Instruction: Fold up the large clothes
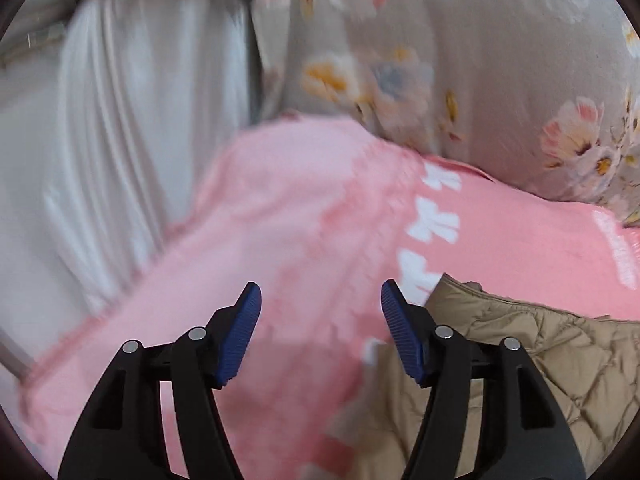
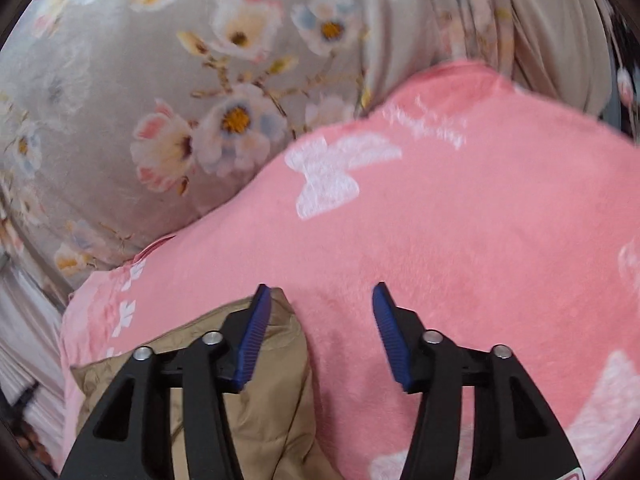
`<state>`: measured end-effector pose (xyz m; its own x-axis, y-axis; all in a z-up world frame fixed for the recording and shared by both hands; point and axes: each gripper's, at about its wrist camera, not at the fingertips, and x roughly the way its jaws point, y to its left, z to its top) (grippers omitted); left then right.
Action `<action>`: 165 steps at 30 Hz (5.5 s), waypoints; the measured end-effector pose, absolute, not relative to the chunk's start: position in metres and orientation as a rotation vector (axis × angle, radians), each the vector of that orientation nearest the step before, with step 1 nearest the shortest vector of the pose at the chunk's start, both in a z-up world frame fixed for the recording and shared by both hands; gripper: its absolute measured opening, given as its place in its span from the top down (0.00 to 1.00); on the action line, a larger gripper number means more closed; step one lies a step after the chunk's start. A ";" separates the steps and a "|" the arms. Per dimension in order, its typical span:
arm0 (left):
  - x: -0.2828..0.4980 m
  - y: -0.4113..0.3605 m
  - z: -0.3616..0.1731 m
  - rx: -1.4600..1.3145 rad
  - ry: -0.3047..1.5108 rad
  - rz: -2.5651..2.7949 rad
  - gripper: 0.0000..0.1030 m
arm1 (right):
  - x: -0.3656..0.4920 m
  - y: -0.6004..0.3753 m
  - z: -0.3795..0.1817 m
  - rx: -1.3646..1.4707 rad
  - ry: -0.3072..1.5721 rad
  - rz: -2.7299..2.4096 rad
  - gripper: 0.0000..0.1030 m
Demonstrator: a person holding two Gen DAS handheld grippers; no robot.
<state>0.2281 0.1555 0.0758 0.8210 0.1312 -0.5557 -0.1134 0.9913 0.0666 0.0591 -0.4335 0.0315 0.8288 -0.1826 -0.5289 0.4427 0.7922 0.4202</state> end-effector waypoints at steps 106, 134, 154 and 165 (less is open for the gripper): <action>0.150 0.181 -0.020 -0.303 0.965 -0.006 0.12 | 0.173 -0.156 -0.013 0.219 0.744 -0.028 0.76; 0.135 0.097 0.045 -0.310 0.803 -0.333 0.82 | 0.106 -0.182 -0.022 0.348 0.747 0.021 0.78; 0.065 -0.095 0.120 0.019 0.632 -0.645 0.84 | 0.029 -0.224 -0.084 0.734 0.836 0.217 1.00; 0.075 -0.218 0.028 0.219 0.869 -0.720 0.84 | -0.071 -0.313 -0.053 0.551 0.828 -0.207 1.00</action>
<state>0.0754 -0.2176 0.0284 0.4303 -0.4861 -0.7606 0.6565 0.7468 -0.1059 -0.0712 -0.3130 -0.0527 0.6660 0.0361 -0.7451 0.3820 0.8415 0.3821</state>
